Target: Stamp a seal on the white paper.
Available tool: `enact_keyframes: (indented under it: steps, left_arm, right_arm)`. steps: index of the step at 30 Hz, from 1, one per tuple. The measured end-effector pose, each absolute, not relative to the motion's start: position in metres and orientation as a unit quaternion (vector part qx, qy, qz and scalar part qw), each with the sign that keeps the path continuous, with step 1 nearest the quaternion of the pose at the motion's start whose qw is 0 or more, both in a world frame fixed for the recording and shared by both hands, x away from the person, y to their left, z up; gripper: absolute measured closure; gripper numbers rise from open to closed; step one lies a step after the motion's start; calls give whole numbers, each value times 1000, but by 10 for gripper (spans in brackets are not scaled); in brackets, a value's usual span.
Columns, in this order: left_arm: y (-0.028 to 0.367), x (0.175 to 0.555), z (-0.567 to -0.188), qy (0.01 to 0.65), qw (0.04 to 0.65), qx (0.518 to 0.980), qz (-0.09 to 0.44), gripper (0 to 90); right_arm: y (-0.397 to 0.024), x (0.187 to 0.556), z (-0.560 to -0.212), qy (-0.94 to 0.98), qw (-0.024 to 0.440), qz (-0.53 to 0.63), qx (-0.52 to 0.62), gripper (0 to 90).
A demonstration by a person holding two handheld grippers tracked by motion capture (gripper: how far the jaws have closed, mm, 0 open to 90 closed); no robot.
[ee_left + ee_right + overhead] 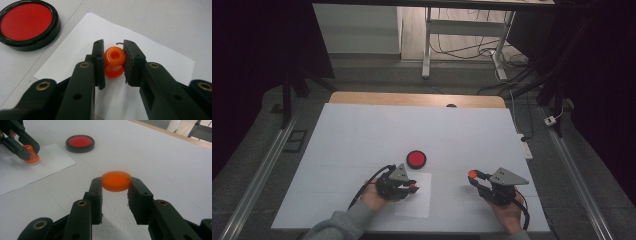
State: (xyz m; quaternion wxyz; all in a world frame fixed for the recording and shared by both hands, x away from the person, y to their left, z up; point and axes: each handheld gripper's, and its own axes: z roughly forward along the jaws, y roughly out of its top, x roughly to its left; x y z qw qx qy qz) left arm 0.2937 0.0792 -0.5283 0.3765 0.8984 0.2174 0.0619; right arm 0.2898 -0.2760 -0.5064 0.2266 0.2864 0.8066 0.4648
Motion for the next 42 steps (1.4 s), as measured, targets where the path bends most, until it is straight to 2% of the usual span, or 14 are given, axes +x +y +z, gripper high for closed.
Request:
enact_keyframes:
  steps: [23, 30, 42]
  left_arm:
    - [82, 296, -529, 218, 389, 894, 52, 723]
    - [95, 300, -517, 235, 447, 862, 50, 720]
    - [105, 301, -505, 247, 471, 845, 50, 716]
  right_arm:
    - [-276, 290, -506, 807, 227, 464, 287, 645]
    - [-277, 291, -506, 807, 226, 464, 286, 645]
    - [-276, 290, -506, 807, 225, 465, 285, 645]
